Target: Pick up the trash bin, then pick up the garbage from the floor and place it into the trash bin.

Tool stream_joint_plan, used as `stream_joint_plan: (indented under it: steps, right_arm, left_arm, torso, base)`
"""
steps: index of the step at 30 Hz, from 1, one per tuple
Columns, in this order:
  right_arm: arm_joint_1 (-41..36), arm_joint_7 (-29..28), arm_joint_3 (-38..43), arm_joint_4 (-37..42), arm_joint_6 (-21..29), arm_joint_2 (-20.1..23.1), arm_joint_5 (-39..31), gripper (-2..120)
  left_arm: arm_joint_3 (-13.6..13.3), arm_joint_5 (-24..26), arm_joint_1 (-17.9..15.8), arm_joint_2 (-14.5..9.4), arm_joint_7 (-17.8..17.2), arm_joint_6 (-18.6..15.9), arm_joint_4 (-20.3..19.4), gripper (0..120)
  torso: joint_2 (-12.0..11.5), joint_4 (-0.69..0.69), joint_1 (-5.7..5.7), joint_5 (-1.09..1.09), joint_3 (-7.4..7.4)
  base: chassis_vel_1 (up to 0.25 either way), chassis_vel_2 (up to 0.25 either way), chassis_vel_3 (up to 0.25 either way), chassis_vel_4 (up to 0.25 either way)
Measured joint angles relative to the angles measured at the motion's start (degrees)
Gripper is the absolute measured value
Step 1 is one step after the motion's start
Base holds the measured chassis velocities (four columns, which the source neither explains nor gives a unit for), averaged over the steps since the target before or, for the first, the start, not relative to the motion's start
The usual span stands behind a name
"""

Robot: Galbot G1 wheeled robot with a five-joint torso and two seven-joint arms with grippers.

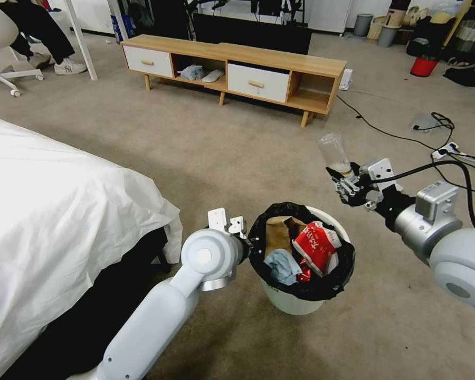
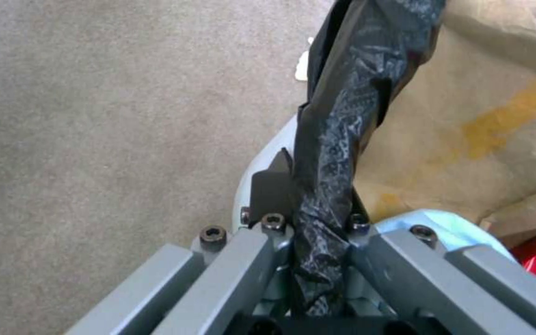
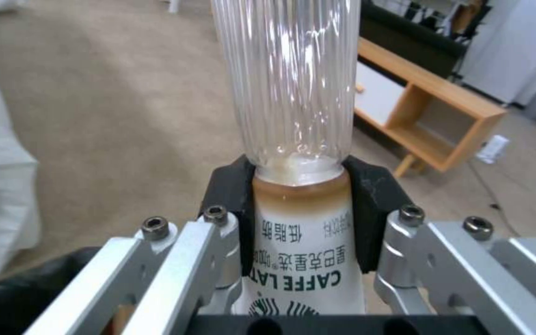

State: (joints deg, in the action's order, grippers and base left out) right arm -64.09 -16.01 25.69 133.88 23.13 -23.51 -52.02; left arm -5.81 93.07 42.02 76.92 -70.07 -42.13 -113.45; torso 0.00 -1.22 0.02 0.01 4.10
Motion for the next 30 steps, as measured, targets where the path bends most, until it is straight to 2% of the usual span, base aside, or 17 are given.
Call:
stream_joint_plan:
  steps: [7,17,30]
  right_arm:
    - [0.0,0.7,-3.9,1.4,-0.5,-2.6,-0.5,28]
    - [-2.2,1.0,-6.5,2.7,0.0,-3.7,-0.6,28]
    - [-3.5,0.8,-8.0,3.3,1.1,-4.9,-1.5,28]
  left_arm:
    - [0.0,0.0,-0.3,1.6,-0.3,0.0,0.3,1]
    - [0.6,-0.7,0.0,4.1,-0.8,0.0,0.5,1]
    - [1.1,-1.5,-0.1,5.3,-0.8,0.0,1.0,1]
  torso:
    - [0.0,0.00,0.00,0.00,0.00]
    - [0.0,0.00,0.00,-0.01,0.00]
    - [0.0,0.00,0.00,-0.01,0.00]
  base:
    - [0.000,0.000,0.000,0.000]
    - [0.000,0.000,0.000,0.000]
    - [0.000,0.000,0.000,0.000]
